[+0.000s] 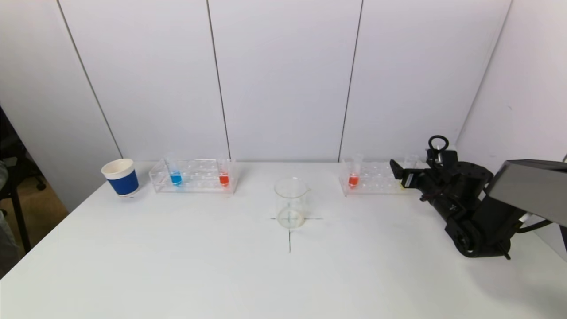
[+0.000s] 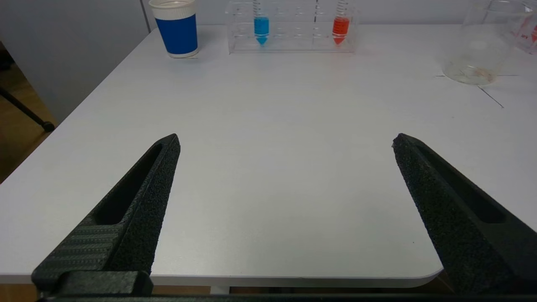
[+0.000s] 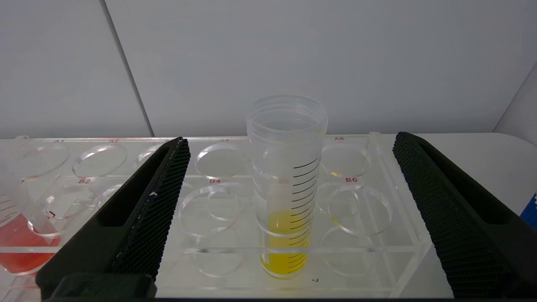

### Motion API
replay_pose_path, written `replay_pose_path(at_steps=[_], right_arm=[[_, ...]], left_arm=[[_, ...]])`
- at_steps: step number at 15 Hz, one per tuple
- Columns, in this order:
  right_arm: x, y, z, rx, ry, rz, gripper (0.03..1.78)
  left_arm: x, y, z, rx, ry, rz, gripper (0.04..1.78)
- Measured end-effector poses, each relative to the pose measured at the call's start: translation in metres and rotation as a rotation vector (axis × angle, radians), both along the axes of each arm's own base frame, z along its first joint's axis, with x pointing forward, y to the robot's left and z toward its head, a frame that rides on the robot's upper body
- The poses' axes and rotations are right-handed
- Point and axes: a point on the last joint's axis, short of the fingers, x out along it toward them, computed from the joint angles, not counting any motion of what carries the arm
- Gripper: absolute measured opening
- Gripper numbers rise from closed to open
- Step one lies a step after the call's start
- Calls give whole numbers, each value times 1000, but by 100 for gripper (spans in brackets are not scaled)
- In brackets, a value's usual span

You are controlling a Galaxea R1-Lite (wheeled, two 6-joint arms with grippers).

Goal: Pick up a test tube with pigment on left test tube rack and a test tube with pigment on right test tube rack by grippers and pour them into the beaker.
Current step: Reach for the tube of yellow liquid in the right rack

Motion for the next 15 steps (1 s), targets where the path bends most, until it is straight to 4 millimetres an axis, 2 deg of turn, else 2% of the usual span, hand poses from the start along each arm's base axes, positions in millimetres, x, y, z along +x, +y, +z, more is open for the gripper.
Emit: replay_pose_path(at_steps=[15], right_arm=[[10,1,1,-3,-33,3,176]], left_arm=[[0,0,0,0,0,0,177]])
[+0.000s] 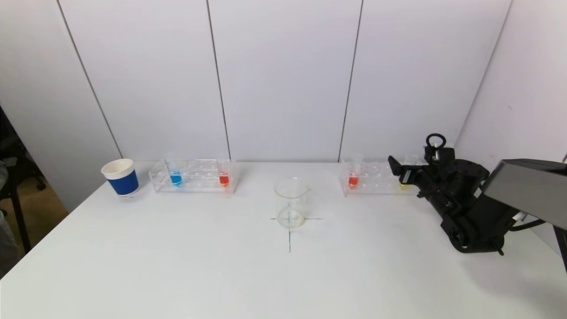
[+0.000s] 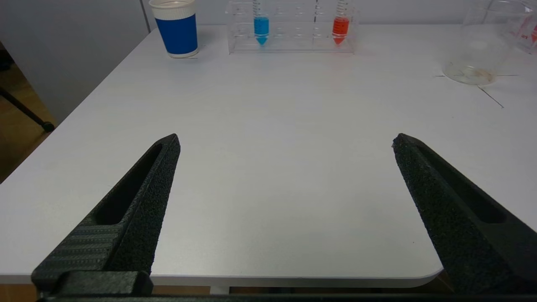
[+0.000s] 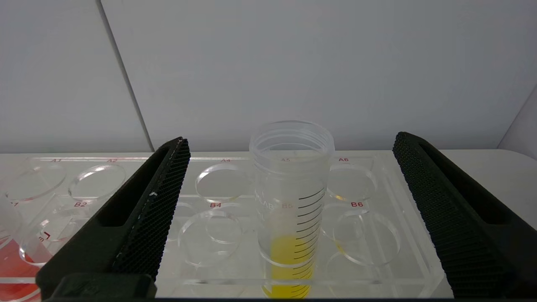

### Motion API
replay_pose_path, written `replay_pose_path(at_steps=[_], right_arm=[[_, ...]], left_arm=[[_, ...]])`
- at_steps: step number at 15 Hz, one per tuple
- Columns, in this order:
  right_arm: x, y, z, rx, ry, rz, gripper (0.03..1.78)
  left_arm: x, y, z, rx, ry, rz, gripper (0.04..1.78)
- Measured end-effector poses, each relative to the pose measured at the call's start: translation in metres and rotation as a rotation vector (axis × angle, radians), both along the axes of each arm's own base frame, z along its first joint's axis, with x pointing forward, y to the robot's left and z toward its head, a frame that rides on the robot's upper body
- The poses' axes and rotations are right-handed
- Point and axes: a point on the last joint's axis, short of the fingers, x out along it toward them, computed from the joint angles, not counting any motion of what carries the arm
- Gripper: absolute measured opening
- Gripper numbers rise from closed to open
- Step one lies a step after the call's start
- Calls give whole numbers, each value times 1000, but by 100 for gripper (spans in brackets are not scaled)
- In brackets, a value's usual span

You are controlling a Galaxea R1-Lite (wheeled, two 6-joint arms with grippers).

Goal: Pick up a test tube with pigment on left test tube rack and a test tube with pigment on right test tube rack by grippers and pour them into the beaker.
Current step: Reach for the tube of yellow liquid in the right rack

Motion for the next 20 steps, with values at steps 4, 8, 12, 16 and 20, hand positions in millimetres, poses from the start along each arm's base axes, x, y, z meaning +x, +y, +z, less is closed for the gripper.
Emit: replay_pose_path(at_steps=[4,8,12,16,20], right_arm=[[-1,-1,-1,0,7,-2,176],[-2,-2,-3,-1,11,-6,176],[-2,-3,-5,-1,18,-7,176],[-1,-2,-6,-2,19,-7,176],[-1,-2,-7,-3,21,-5,176]], left_arm=[[0,0,0,0,0,1,177],[0,0,0,0,0,0,177],[0,0,0,0,0,0,177],[0,0,0,0,0,0,177],[0,0,0,0,0,0,177]])
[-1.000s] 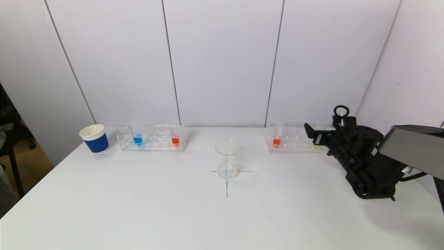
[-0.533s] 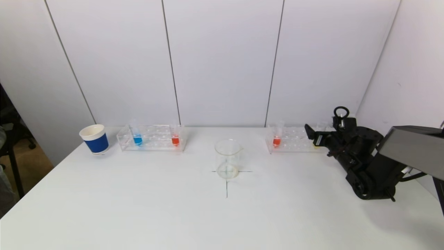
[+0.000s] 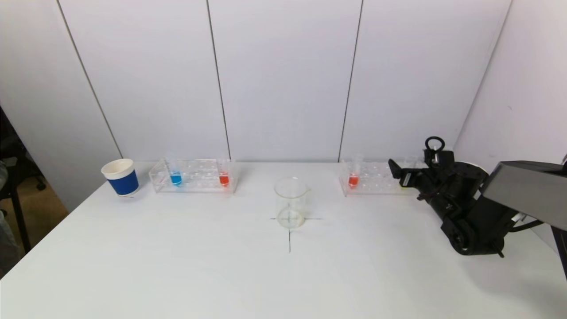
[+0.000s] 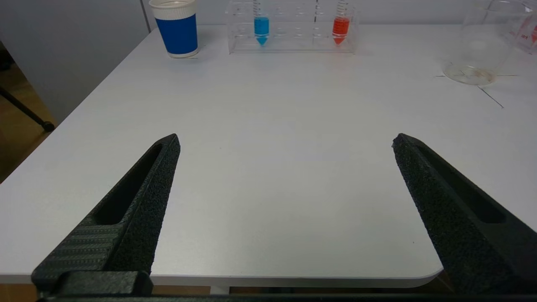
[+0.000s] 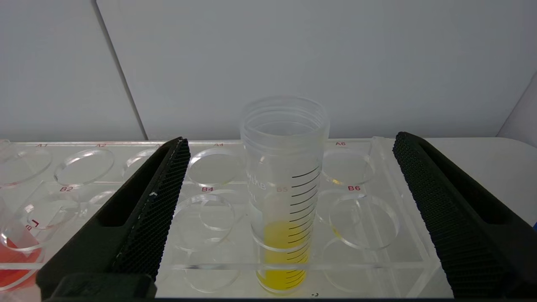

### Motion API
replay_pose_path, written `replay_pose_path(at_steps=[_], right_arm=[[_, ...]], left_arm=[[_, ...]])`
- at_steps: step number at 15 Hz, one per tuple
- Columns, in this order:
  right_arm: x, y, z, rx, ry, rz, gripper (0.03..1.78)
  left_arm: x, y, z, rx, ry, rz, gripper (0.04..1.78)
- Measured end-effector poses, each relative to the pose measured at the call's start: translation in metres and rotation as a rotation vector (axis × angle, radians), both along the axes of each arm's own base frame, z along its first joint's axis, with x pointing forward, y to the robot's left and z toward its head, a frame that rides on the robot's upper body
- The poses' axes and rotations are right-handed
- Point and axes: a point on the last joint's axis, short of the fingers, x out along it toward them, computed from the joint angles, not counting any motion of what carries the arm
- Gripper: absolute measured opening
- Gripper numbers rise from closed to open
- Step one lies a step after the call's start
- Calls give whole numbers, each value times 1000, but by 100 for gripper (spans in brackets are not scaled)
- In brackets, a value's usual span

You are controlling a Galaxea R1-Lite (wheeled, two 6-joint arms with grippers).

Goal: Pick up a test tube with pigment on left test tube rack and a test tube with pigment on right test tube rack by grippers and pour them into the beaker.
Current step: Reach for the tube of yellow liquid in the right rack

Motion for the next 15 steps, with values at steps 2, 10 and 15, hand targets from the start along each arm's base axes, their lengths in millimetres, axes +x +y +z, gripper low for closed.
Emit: replay_pose_path(at_steps=[2,10,15], right_arm=[[0,0,0,-5,0,0,176],[0,1,-1,-10,3,2,104],[0,2,-1,-10,2,5,48]], left_arm=[[0,0,0,0,0,0,177],[0,0,0,0,0,0,177],[0,0,0,0,0,0,177]])
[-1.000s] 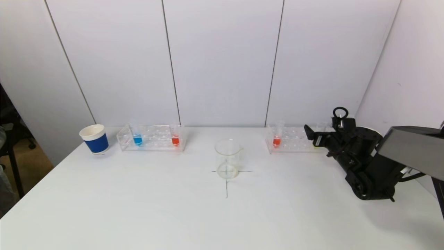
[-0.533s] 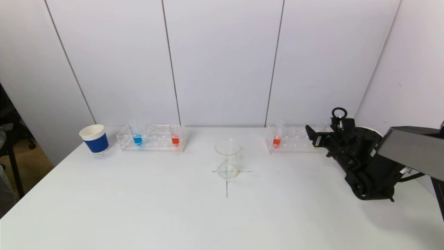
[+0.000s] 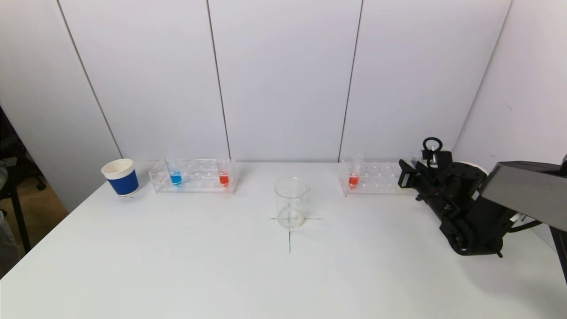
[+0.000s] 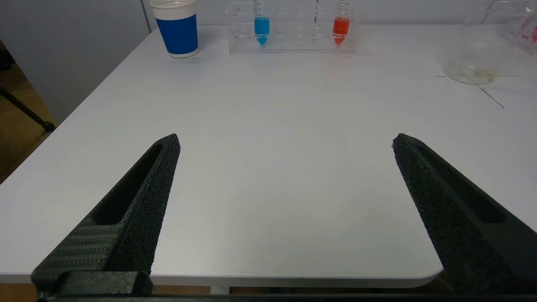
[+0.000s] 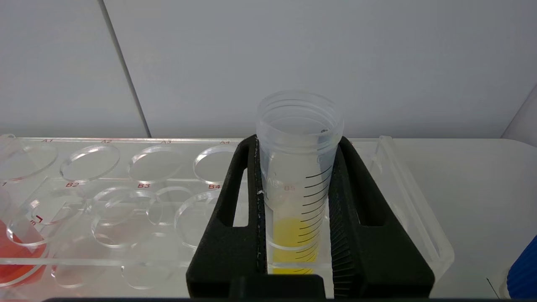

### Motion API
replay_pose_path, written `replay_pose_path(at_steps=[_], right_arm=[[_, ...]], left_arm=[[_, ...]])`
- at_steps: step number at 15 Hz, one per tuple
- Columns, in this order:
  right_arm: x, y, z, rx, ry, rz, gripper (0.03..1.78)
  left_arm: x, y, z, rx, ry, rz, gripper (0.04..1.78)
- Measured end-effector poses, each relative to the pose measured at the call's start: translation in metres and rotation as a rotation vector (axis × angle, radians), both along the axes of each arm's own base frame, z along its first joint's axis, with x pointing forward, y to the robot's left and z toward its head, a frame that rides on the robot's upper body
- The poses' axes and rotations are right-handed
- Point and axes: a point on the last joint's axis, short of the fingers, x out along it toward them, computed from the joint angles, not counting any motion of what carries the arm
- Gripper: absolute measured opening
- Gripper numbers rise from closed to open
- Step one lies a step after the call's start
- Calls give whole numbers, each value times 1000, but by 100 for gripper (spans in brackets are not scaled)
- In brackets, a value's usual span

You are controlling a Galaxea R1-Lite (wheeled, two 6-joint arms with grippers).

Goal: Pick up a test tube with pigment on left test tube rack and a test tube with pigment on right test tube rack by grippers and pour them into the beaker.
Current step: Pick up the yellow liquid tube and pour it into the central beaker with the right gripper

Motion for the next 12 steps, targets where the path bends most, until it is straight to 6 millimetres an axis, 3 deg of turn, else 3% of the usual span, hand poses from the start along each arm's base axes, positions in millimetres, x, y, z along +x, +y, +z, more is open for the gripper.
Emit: replay_pose_path(at_steps=[12], right_arm=[[0,1,5,-4,-11,1,49]], left_arm=[[0,0,0,0,0,-1,177]])
